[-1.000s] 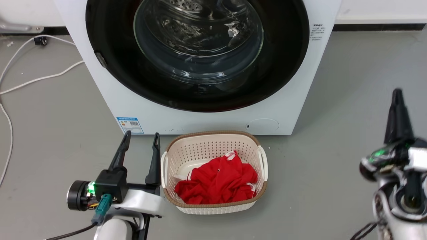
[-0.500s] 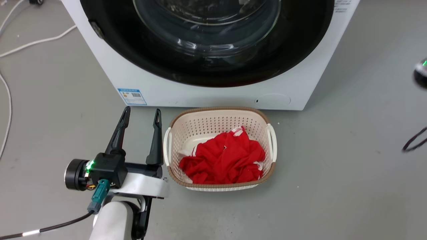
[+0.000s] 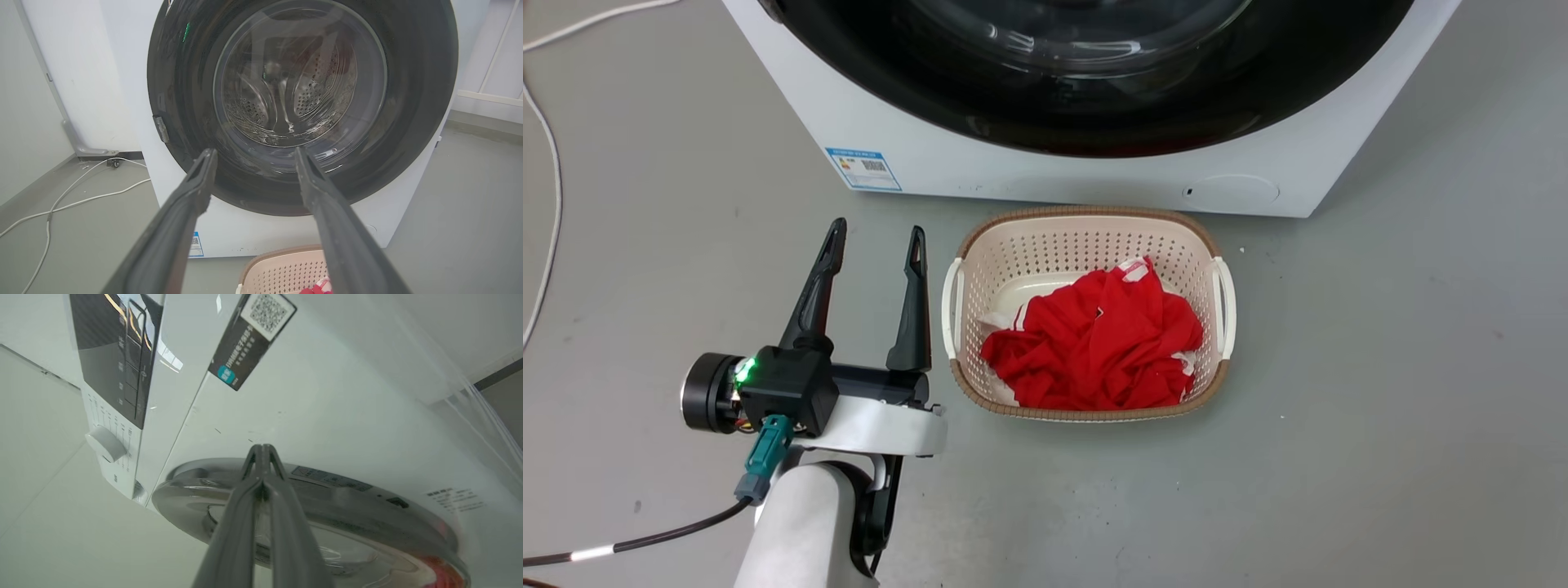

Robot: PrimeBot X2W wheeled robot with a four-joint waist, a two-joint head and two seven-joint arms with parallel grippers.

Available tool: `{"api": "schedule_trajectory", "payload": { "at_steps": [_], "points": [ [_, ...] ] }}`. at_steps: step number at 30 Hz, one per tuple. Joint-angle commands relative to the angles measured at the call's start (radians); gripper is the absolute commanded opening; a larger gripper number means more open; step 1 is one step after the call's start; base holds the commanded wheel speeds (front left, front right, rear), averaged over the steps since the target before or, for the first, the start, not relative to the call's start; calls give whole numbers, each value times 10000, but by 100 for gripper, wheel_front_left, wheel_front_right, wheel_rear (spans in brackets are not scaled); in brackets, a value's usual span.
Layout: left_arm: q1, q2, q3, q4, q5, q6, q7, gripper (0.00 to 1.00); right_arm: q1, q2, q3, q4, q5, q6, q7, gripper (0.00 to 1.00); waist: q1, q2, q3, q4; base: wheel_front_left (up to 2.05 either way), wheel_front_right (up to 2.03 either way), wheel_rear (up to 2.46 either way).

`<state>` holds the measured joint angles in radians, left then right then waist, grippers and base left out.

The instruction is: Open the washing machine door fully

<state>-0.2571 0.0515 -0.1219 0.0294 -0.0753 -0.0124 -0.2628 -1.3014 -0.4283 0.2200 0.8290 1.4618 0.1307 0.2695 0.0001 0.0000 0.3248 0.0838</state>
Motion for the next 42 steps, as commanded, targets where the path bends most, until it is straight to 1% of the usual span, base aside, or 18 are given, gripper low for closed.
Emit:
{"api": "schedule_trajectory", "payload": {
  "at_steps": [1,4,9,15,20,27,35,42],
  "points": [
    [-198,-16,2,-81,-58,50,-28,100,-393,156,212,413,-201,0,275,0,-1,0,165,40,0,0,0],
    [-261,-16,-24,-151,-73,67,-28,100,-1125,350,630,1252,-673,0,734,0,-1,0,397,82,0,0,0],
    [-466,-17,-134,-264,-115,138,-28,100,-2026,648,977,2324,-1219,0,1049,0,-1,0,779,159,0,0,0],
    [-683,-16,-272,-328,-125,198,-28,100,-2595,892,1177,2899,-1571,-1,1224,0,-1,0,1129,230,0,0,0],
    [-822,-17,-362,-341,-120,247,-30,100,-2585,1037,1347,2979,-1758,-1,1382,0,-1,0,1300,260,0,0,0],
    [-902,-15,-463,-286,-141,292,-28,100,-2520,1181,1161,2818,-1430,0,1987,0,-1,0,1400,242,0,0,0],
    [-946,-16,-478,-156,-154,279,-28,100,-1988,1173,1100,2053,-962,0,3365,0,-1,0,1307,118,0,0,0],
    [-767,-14,-488,14,-155,267,-30,100,-1153,1155,1093,1310,-543,2,4484,0,-1,0,808,17,0,0,0]
  ]
}}
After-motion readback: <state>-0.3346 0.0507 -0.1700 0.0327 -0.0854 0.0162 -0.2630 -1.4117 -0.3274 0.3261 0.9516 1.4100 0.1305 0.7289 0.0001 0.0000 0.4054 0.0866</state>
